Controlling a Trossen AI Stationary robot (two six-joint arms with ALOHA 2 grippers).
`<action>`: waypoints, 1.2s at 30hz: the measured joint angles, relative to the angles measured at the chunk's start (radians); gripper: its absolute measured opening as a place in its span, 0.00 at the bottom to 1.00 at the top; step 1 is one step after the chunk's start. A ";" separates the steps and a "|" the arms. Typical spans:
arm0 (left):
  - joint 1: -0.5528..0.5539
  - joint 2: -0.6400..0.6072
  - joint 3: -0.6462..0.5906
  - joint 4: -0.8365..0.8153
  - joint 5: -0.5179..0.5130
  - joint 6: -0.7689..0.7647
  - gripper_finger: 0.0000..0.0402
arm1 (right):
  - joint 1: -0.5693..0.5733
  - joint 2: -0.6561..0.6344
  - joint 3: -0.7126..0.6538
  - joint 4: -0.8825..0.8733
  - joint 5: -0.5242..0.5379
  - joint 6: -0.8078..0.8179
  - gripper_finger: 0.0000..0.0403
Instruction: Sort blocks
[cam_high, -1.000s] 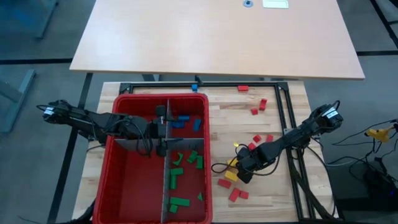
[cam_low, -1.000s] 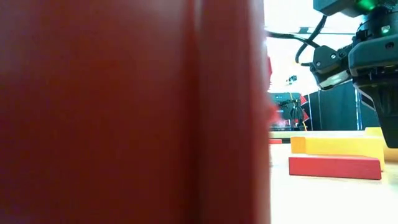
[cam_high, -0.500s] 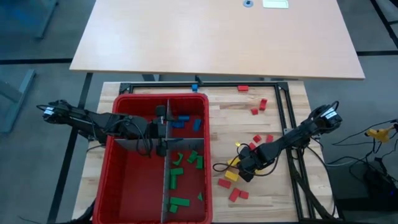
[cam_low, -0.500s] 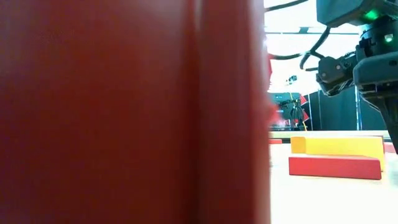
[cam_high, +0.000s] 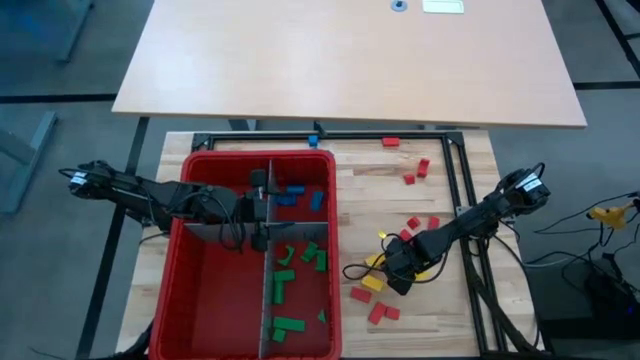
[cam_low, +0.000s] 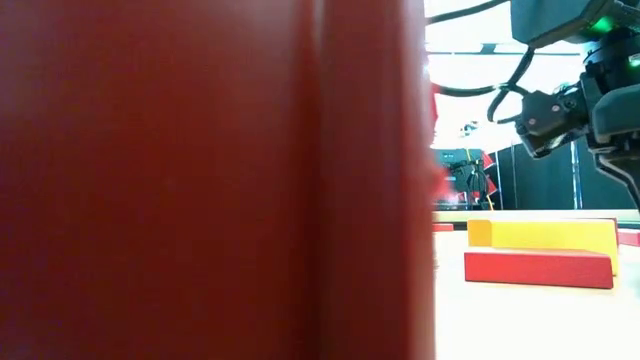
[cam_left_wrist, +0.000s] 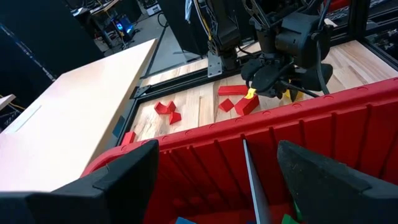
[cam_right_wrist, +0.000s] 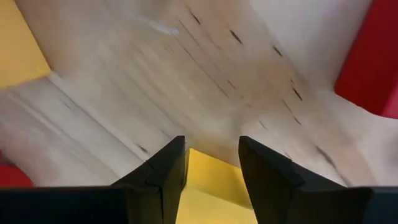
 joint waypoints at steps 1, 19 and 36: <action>0.000 0.000 0.000 0.000 0.000 0.000 0.78 | 0.000 0.000 0.000 -0.007 0.000 -0.010 0.33; 0.000 0.000 0.000 0.005 0.000 -0.022 0.78 | 0.000 -0.047 0.001 -0.042 0.060 -0.245 0.67; 0.000 0.000 0.000 0.012 0.000 -0.045 0.78 | 0.055 -0.083 0.002 -0.244 0.006 -0.327 0.82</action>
